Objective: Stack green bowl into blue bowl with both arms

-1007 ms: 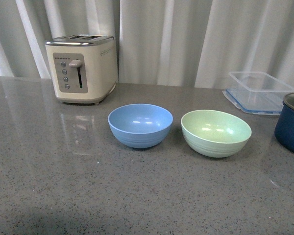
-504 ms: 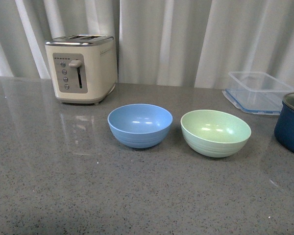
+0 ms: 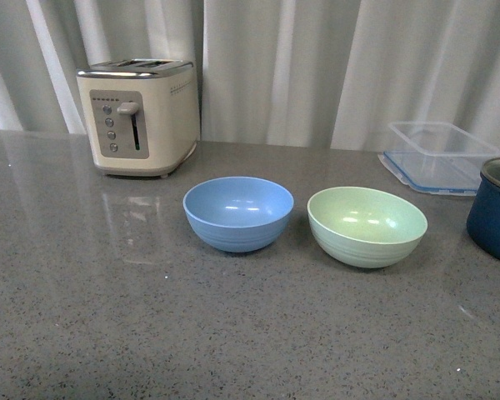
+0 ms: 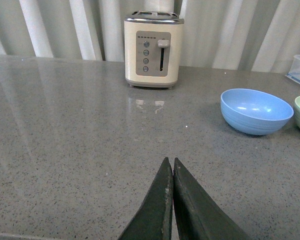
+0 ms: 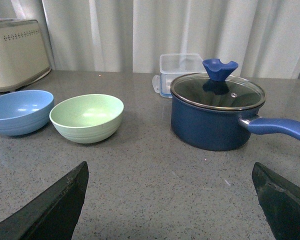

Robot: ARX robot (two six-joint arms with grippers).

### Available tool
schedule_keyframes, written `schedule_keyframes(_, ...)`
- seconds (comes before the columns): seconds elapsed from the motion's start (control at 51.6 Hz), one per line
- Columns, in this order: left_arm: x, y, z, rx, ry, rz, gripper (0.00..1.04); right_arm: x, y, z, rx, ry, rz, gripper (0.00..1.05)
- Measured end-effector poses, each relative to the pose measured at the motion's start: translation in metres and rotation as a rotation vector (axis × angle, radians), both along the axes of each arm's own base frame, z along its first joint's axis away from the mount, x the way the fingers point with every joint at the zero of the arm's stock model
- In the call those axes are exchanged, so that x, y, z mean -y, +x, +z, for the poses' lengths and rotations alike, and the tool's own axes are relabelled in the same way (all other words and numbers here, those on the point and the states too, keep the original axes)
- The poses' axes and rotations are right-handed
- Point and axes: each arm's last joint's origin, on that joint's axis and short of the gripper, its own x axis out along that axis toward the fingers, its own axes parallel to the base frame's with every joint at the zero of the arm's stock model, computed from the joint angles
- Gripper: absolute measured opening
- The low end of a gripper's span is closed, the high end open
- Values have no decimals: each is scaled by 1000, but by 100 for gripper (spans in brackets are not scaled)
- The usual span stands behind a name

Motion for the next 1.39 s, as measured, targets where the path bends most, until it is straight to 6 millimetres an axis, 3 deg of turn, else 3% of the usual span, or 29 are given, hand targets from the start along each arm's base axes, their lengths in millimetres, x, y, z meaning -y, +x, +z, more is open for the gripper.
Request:
schedule_keyframes(0.349, 0, -12, -3, -7, 0, 1, 4, 0, 0, 0, 0, 0, 0, 95)
schedule_keyframes(0.833, 0, -12, -3, -7, 0, 0, 84, 0, 0, 0, -3, -3, 2, 95)
schedule_keyframes(0.949, 0, -12, -3, -7, 1, 0, 100, -4, 3, 5, -225, -78, 141, 95)
schedule_keyframes(1.182, 0, -12, -3, -7, 2, 0, 98, -26, 42, 62, -278, -34, 362, 95)
schedule_keyframes(1.278, 0, -12, -3, -7, 2, 0, 98, -38, 84, 82, -417, 104, 419, 95)
schedule_keyframes(1.395, 0, -12, -3, -7, 2, 0, 98, -47, 140, 77, -587, 210, 353, 95)
